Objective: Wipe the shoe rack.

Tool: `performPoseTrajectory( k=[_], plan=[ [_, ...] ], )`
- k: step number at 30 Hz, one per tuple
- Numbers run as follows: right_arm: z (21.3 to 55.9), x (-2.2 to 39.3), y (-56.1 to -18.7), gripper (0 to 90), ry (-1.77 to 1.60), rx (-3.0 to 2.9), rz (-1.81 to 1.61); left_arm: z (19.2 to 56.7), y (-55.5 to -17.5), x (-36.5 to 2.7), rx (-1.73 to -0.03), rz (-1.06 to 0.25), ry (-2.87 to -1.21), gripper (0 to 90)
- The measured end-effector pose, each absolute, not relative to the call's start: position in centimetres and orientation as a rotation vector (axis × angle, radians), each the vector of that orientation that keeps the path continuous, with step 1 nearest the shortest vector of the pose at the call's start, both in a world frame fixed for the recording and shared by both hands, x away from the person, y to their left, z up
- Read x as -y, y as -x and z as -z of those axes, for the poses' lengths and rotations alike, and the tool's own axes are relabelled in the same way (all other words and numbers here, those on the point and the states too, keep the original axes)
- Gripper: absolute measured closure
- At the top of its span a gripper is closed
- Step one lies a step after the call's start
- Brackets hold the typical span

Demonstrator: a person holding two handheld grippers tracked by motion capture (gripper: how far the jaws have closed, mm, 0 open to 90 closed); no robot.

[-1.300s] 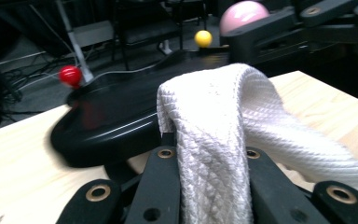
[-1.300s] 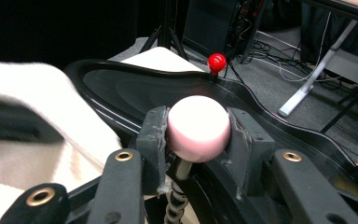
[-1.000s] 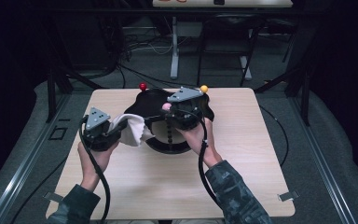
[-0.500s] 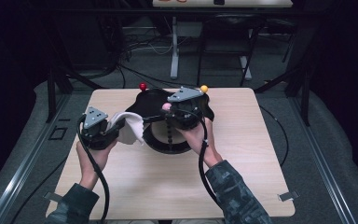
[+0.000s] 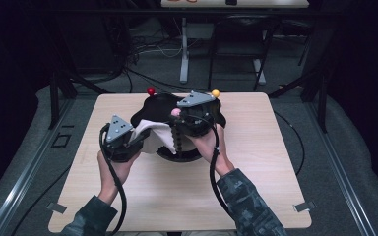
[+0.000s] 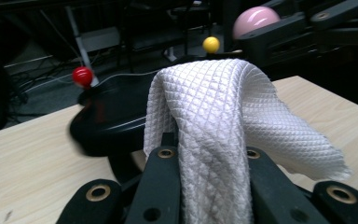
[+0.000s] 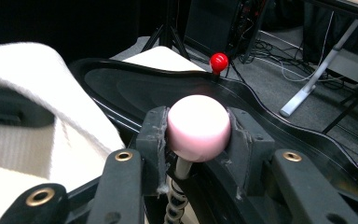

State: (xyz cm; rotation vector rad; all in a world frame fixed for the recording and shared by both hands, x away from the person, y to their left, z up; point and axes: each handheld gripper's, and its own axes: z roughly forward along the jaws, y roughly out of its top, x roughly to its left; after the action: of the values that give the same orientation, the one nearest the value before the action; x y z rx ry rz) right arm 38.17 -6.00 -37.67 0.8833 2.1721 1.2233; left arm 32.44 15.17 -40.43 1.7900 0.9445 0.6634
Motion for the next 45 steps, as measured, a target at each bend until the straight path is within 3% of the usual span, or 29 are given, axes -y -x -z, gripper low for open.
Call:
performPoseTrajectory(
  k=[14, 29, 45],
  plan=[
    [37.7, 6.1, -38.2, 60.4, -0.879, -2.175, -1.227, 43.0, -34.0, -11.4, -0.95, -0.583, -1.812, 85.3],
    [37.7, 6.7, -37.9, 60.3, -0.879, -2.181, -1.239, 47.9, -32.8, -15.6, -1.021, -0.525, -1.928, 84.9],
    [37.9, 9.3, -36.3, 60.0, -0.881, -2.152, -1.26, 46.3, -30.9, -17.3, -0.975, -0.529, -1.912, 84.9]
  ],
)
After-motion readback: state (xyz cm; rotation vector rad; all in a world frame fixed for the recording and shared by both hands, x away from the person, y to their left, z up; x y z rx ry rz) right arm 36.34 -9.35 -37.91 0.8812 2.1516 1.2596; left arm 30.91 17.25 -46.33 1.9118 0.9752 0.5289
